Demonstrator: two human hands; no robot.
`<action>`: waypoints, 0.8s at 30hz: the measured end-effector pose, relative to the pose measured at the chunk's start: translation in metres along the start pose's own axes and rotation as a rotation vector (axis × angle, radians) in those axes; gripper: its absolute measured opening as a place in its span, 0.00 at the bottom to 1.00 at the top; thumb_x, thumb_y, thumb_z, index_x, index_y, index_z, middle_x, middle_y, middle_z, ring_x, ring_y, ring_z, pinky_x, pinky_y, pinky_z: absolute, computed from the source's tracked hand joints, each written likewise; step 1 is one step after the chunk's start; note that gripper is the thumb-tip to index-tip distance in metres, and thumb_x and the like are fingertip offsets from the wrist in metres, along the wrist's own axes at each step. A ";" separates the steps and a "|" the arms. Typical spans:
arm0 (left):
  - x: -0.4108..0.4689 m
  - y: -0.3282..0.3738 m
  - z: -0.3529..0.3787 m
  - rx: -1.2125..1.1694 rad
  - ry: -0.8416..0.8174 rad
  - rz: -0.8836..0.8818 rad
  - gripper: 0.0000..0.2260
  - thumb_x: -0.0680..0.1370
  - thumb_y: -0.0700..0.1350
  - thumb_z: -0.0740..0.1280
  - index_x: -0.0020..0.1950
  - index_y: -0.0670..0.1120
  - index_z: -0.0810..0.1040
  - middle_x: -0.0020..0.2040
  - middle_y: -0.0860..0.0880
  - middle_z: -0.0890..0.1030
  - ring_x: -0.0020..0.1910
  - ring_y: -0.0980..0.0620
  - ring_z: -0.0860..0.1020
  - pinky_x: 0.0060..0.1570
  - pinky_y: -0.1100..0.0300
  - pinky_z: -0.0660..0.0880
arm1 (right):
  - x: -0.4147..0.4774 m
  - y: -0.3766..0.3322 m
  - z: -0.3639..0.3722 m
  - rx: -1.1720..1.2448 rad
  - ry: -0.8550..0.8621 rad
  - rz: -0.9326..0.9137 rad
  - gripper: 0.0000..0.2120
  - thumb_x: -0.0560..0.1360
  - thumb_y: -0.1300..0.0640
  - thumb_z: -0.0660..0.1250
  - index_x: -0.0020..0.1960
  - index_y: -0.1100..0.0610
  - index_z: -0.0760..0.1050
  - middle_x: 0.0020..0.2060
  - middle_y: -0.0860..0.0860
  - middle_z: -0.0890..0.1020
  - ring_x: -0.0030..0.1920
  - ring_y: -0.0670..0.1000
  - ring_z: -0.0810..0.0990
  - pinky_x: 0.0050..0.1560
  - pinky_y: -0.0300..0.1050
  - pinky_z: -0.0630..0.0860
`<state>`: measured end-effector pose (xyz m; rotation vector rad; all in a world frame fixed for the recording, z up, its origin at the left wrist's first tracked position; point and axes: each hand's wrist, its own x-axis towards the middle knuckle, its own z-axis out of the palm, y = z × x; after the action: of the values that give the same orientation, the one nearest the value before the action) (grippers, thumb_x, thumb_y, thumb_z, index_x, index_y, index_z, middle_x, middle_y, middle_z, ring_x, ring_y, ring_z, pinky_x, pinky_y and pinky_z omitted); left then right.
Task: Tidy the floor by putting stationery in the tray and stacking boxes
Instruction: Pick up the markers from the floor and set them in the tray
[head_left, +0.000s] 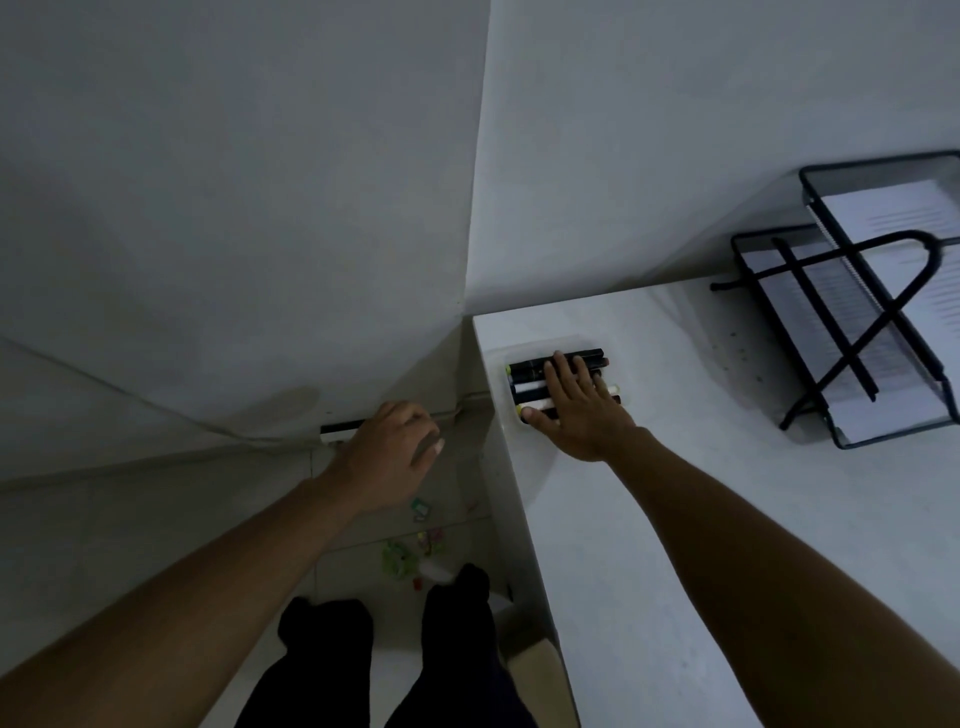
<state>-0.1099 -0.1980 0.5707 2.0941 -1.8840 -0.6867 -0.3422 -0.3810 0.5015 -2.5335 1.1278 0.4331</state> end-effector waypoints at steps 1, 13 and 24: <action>-0.001 0.000 0.000 -0.002 -0.007 0.001 0.13 0.80 0.49 0.61 0.55 0.43 0.78 0.57 0.46 0.75 0.61 0.47 0.69 0.59 0.55 0.69 | 0.001 0.000 -0.001 -0.012 -0.004 0.006 0.49 0.68 0.24 0.31 0.77 0.55 0.38 0.78 0.54 0.40 0.77 0.57 0.37 0.75 0.60 0.40; -0.010 -0.021 -0.013 -0.064 -0.032 0.060 0.12 0.79 0.48 0.61 0.56 0.43 0.78 0.58 0.47 0.75 0.61 0.47 0.69 0.60 0.53 0.70 | -0.055 -0.066 -0.005 0.148 0.259 0.109 0.30 0.82 0.47 0.52 0.78 0.58 0.47 0.78 0.54 0.49 0.77 0.53 0.42 0.76 0.50 0.43; -0.064 -0.113 0.005 -0.098 -0.160 0.199 0.13 0.79 0.48 0.63 0.56 0.41 0.78 0.57 0.43 0.76 0.59 0.43 0.72 0.59 0.51 0.72 | -0.090 -0.227 0.037 0.354 0.452 0.233 0.17 0.77 0.58 0.63 0.63 0.62 0.72 0.64 0.58 0.75 0.61 0.60 0.76 0.60 0.56 0.73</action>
<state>-0.0180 -0.1187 0.5246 1.8101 -2.0614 -0.9011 -0.2334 -0.1637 0.5442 -2.2455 1.5114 -0.2864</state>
